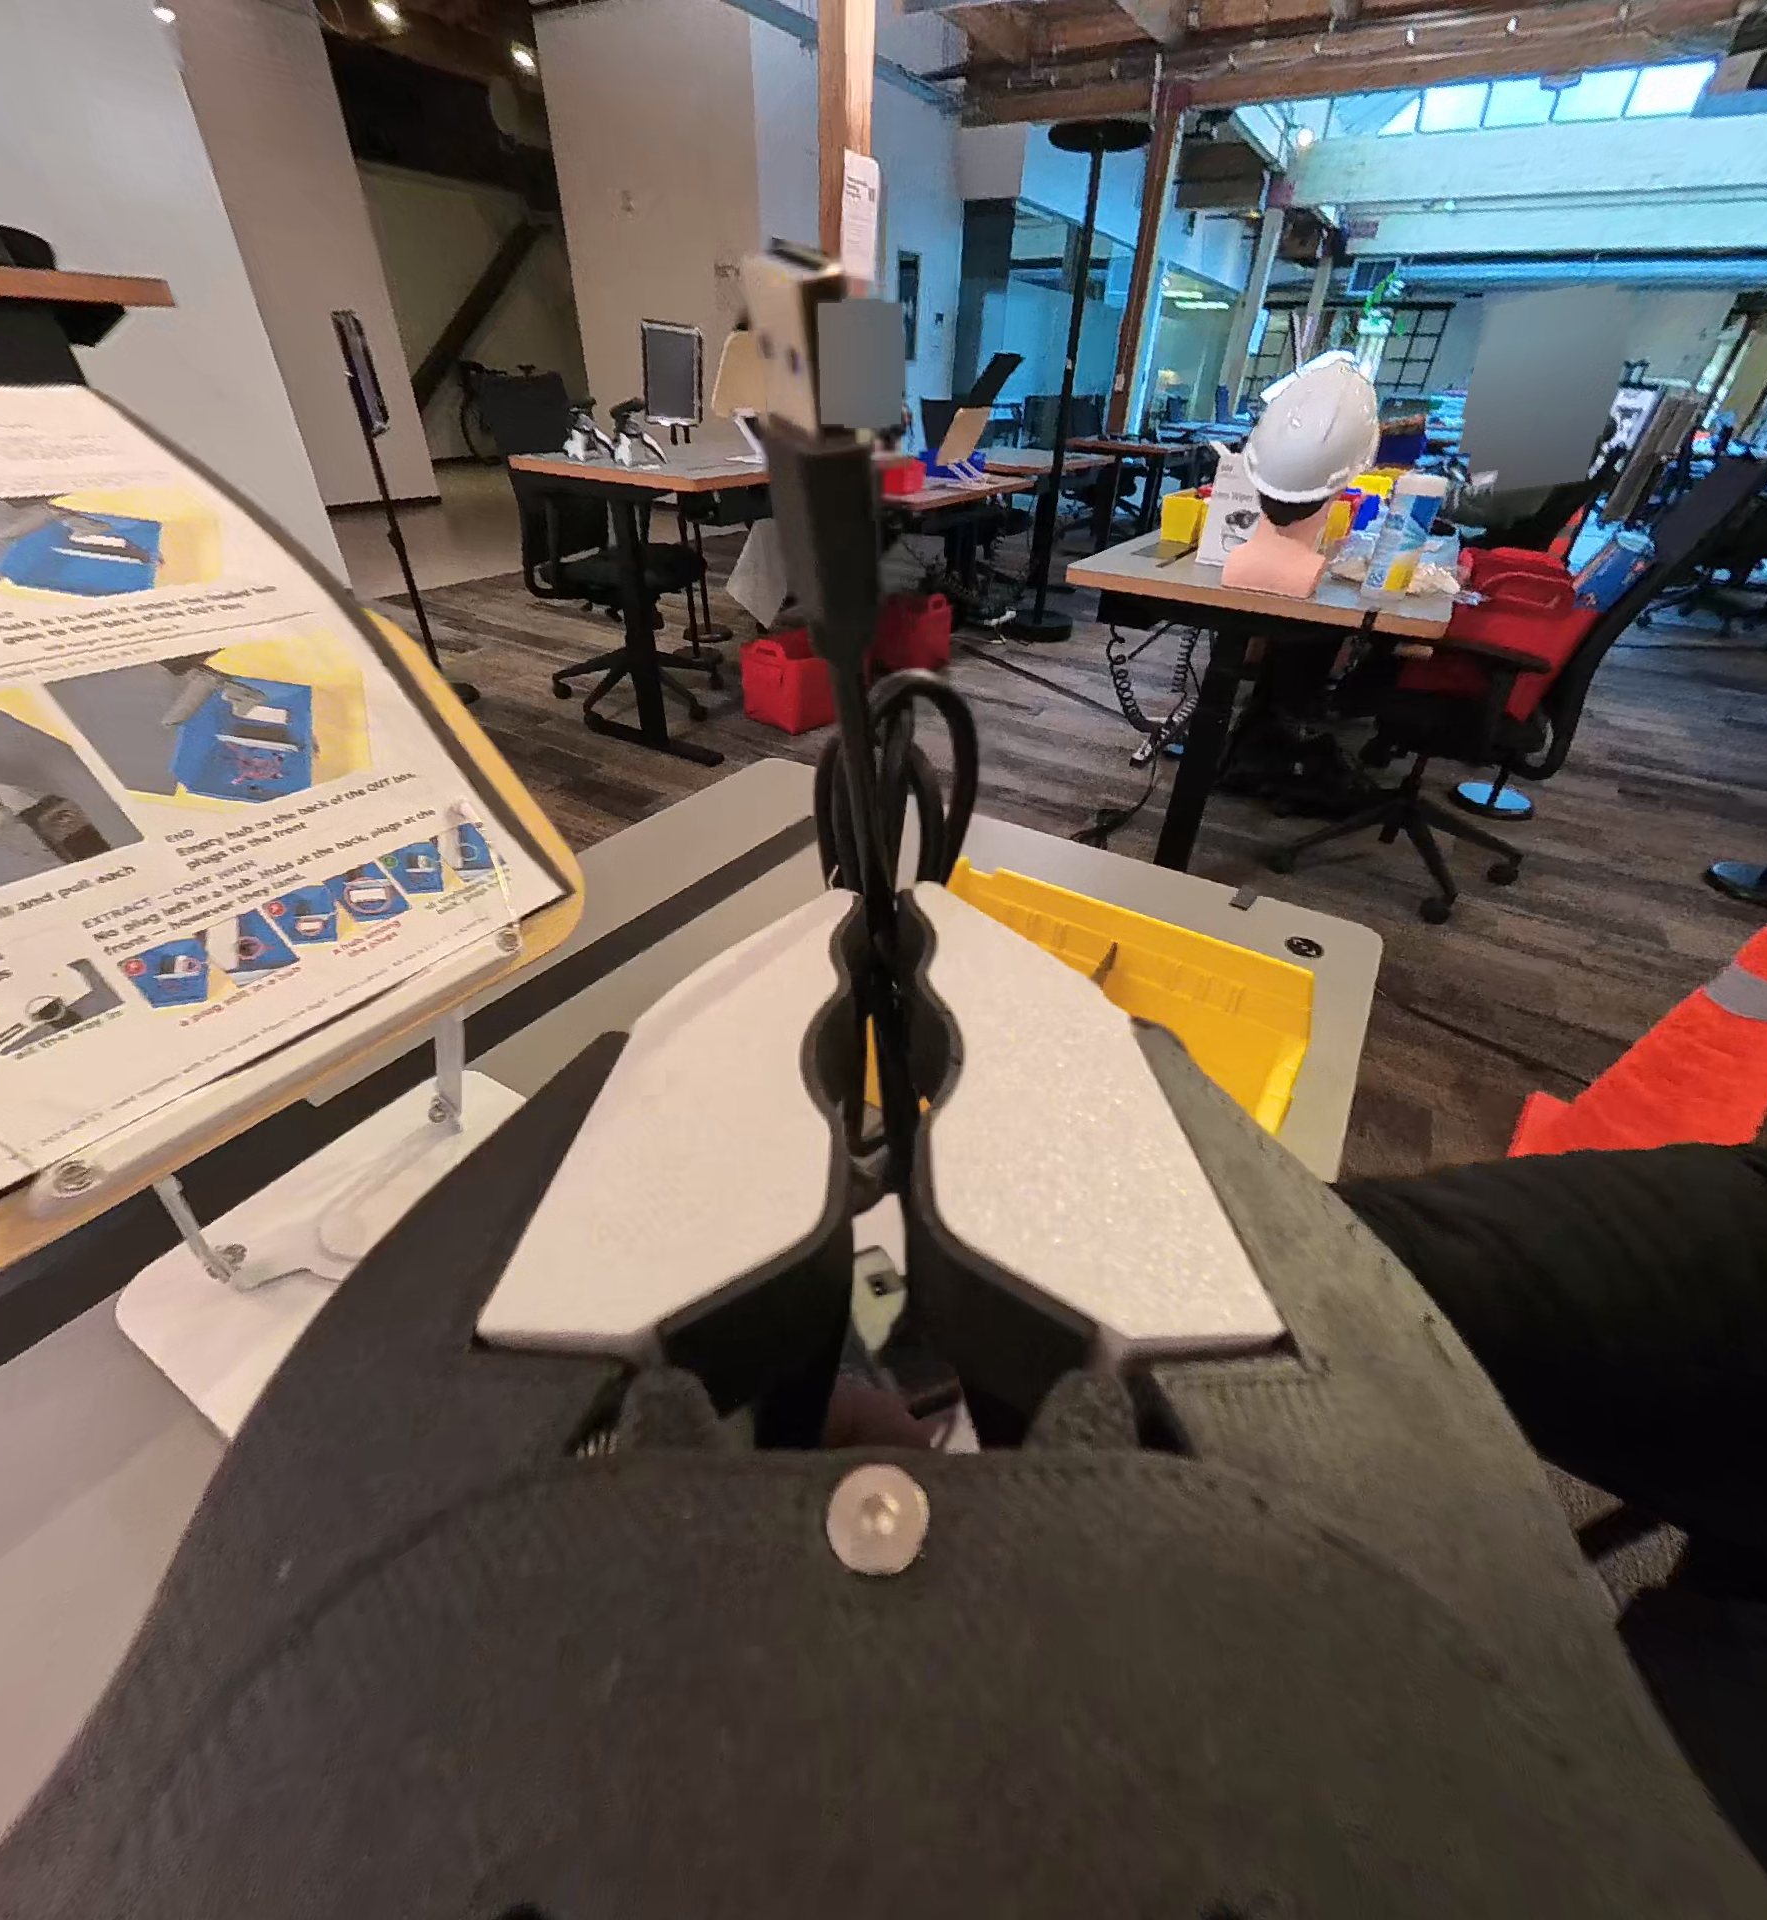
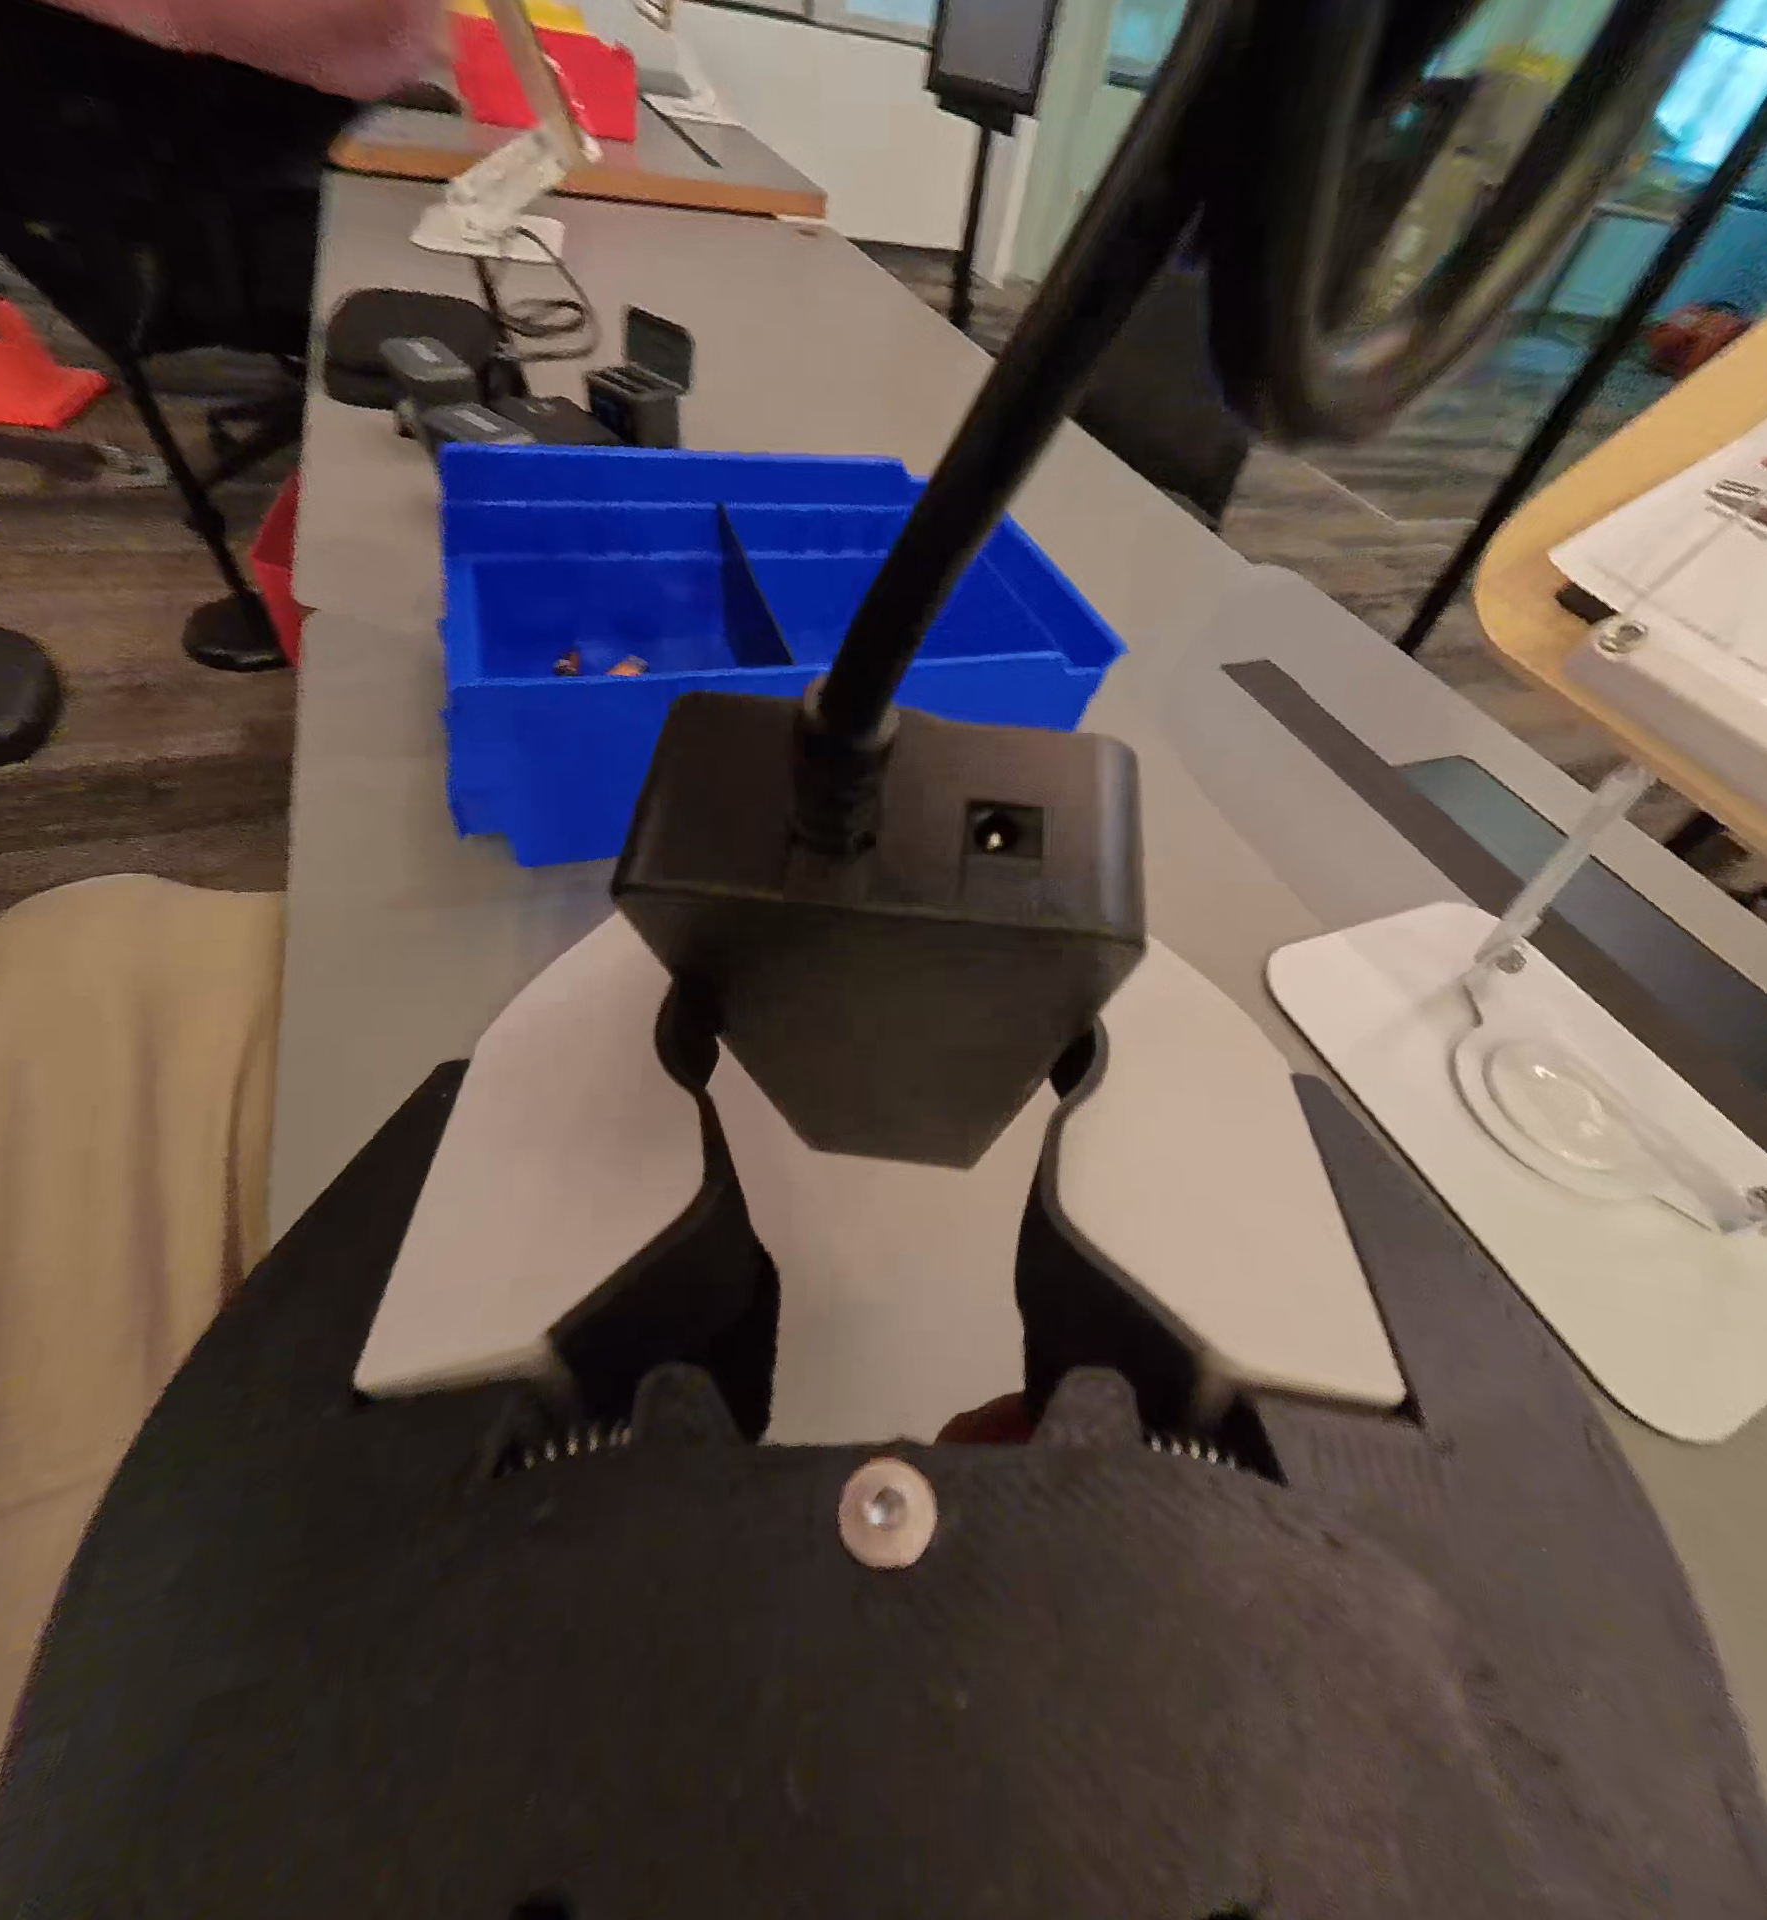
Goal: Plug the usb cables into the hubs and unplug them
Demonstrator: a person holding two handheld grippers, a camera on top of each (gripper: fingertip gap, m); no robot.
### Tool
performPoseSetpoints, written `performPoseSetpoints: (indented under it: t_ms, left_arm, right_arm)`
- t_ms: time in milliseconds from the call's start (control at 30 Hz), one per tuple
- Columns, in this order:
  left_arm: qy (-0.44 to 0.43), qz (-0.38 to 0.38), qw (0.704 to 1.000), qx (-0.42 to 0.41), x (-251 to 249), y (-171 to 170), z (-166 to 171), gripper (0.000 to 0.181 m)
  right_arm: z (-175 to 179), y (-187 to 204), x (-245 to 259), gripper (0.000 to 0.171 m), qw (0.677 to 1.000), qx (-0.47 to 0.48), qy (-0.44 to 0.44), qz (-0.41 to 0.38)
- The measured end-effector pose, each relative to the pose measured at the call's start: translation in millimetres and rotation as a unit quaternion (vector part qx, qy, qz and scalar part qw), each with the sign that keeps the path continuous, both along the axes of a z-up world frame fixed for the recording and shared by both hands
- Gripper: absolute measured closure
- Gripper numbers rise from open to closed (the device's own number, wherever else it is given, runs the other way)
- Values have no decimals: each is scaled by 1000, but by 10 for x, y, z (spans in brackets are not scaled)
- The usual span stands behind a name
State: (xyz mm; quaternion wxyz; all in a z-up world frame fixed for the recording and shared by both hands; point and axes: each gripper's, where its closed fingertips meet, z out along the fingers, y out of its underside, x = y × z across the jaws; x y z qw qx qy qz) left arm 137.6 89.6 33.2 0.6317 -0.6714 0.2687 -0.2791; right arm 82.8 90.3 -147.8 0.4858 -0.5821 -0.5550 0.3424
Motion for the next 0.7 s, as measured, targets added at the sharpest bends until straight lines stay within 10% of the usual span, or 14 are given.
performPoseSetpoints:
  t_ms: [300, 467, 700]
  left_arm:
    - [90, 55, 993, -46, -831, 38, -340, 129]
    - [153, 124, 976, -90, -1694, -105, -694, 133]
    - [368, 273, 865, -203, -3151, -317, -1719, 144]
  right_arm:
    - [117, -132, 102, 108, 995, -69, 40, 66]
    - [153, -99, 144, 108, 991, -99, 56, 66]
    - [178, -124, 163, 108, 990, -112, 61, 61]
